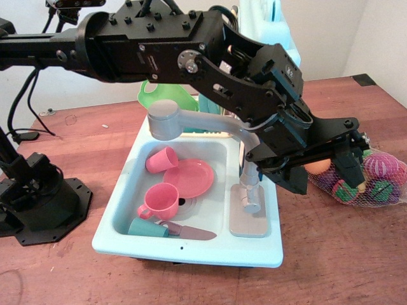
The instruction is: Turn lever vertical to front
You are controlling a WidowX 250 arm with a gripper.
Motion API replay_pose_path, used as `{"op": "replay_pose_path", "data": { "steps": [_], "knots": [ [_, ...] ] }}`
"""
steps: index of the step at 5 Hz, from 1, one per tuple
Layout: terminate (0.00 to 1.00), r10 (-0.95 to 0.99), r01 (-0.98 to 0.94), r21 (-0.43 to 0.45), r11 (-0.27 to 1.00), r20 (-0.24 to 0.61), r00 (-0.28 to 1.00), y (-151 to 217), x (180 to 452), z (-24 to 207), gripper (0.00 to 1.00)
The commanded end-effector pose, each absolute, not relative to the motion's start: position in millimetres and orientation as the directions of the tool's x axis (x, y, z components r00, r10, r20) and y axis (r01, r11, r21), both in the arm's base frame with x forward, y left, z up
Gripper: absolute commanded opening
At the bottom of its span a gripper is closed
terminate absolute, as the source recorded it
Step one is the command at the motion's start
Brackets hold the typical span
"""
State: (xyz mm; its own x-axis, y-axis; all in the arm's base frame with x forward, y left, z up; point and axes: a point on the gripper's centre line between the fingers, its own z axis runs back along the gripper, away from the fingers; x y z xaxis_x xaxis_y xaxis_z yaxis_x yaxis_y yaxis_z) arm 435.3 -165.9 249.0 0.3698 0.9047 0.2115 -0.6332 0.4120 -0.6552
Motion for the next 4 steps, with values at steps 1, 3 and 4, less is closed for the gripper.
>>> {"op": "replay_pose_path", "data": {
  "steps": [1, 3, 4],
  "knots": [
    [0.0, 0.905, -0.633, -0.655, 0.412, 0.212, 0.37, -166, 435, 249, 1.0],
    [0.0, 0.901, -0.635, -0.65, 0.417, 0.203, 0.383, -161, 456, 248, 1.0],
    [0.0, 0.909, -0.635, -0.659, 0.403, 0.206, 0.364, -157, 457, 249, 1.0]
  ]
}}
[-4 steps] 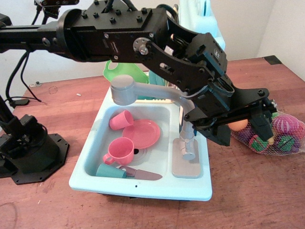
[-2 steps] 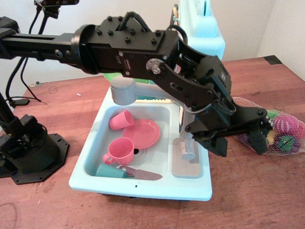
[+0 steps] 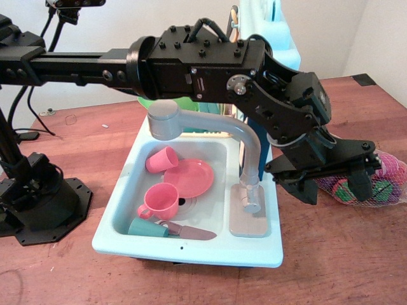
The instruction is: Turn lever vertical to front
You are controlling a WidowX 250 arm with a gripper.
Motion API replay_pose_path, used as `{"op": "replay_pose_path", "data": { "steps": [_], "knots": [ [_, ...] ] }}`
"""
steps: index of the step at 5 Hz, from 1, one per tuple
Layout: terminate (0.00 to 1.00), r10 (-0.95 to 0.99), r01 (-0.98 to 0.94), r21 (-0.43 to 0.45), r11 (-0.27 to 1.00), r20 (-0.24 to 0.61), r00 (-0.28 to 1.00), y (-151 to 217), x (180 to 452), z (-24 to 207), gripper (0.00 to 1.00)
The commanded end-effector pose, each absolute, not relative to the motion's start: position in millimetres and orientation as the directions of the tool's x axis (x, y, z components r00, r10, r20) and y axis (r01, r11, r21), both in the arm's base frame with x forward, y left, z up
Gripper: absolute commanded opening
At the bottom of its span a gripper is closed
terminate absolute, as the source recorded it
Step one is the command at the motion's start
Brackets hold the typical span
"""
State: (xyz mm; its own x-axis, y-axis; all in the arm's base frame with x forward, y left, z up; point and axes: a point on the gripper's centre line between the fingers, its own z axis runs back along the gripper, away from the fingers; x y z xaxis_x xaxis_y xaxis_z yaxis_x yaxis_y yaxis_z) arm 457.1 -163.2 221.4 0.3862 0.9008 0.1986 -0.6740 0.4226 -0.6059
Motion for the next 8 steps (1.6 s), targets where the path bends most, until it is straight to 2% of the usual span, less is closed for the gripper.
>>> {"op": "replay_pose_path", "data": {
  "steps": [1, 3, 4, 6, 8],
  "knots": [
    [0.0, 0.907, -0.647, -0.643, 0.41, 0.214, 0.363, -151, 452, 249, 1.0],
    [0.0, 0.919, -0.689, -0.613, 0.388, 0.195, 0.344, -141, 414, 247, 1.0],
    [0.0, 0.918, -0.691, -0.609, 0.39, 0.202, 0.34, -131, 407, 242, 1.0],
    [0.0, 0.901, -0.7, -0.581, 0.416, 0.161, 0.403, -130, 409, 227, 1.0],
    [0.0, 0.855, -0.72, -0.492, 0.49, 0.11, 0.507, -137, 423, 209, 1.0]
  ]
}}
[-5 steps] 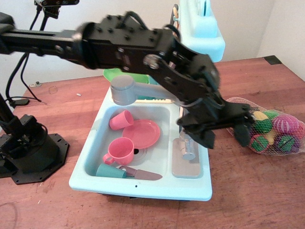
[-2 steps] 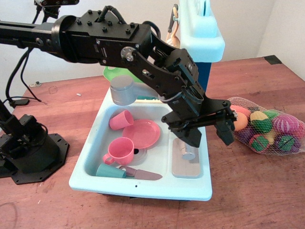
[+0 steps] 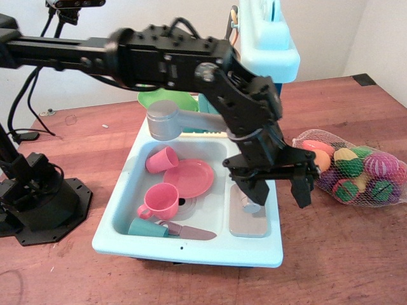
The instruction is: Turn lever vertical to front
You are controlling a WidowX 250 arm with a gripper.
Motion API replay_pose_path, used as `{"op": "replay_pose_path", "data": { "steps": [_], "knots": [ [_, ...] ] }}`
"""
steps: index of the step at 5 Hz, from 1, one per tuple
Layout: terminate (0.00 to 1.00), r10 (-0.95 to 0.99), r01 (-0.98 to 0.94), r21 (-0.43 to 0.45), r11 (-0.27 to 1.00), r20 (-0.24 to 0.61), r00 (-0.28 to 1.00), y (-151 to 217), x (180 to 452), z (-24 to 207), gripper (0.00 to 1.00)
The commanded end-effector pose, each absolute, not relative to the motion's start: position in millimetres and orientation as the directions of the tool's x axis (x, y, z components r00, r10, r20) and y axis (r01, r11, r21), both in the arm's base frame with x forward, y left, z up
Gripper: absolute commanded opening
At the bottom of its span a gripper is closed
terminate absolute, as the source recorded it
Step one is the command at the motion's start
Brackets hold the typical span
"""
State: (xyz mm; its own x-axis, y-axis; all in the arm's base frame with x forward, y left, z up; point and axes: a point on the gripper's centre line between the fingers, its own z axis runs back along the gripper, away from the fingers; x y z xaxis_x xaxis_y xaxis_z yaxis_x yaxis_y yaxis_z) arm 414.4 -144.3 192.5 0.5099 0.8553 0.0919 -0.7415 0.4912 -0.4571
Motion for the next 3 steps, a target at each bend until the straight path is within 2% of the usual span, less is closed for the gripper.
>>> {"op": "replay_pose_path", "data": {
  "steps": [1, 2, 3],
  "knots": [
    [0.0, 0.83, -0.722, -0.445, 0.53, 0.1, 0.548, -140, 431, 199, 1.0],
    [0.0, 0.818, -0.705, -0.465, 0.535, 0.076, 0.57, -142, 435, 179, 1.0],
    [0.0, 0.809, -0.686, -0.494, 0.534, 0.064, 0.584, -141, 436, 177, 1.0]
  ]
}}
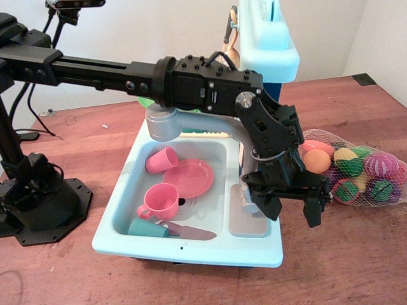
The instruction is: Turn lever vertical to front
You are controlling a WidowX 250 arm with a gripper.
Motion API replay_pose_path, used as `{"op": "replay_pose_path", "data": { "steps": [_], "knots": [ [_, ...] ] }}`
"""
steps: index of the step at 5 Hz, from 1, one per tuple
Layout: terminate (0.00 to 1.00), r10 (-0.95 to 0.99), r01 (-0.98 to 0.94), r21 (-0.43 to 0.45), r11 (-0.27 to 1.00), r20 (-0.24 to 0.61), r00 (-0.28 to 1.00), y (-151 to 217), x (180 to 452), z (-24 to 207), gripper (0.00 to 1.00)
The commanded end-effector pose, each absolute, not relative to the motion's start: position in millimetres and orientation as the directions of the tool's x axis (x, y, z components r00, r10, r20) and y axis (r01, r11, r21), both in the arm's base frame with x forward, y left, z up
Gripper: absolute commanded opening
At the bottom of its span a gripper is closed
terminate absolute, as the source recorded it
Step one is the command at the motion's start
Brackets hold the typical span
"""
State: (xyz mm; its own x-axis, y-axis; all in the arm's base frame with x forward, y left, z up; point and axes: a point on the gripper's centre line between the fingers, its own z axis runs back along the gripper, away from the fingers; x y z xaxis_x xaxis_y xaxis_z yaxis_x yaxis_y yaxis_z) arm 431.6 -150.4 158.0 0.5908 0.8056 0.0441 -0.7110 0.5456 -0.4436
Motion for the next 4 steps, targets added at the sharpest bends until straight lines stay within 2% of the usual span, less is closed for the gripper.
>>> {"op": "replay_pose_path", "data": {
  "steps": [1, 2, 4],
  "knots": [
    [0.0, 0.818, -0.681, -0.506, 0.529, 0.09, 0.568, -137, 426, 186, 1.0],
    [0.0, 0.826, -0.683, -0.518, 0.515, 0.089, 0.556, -135, 415, 188, 1.0],
    [0.0, 0.836, -0.676, -0.55, 0.49, 0.078, 0.543, -142, 406, 177, 1.0]
  ]
}}
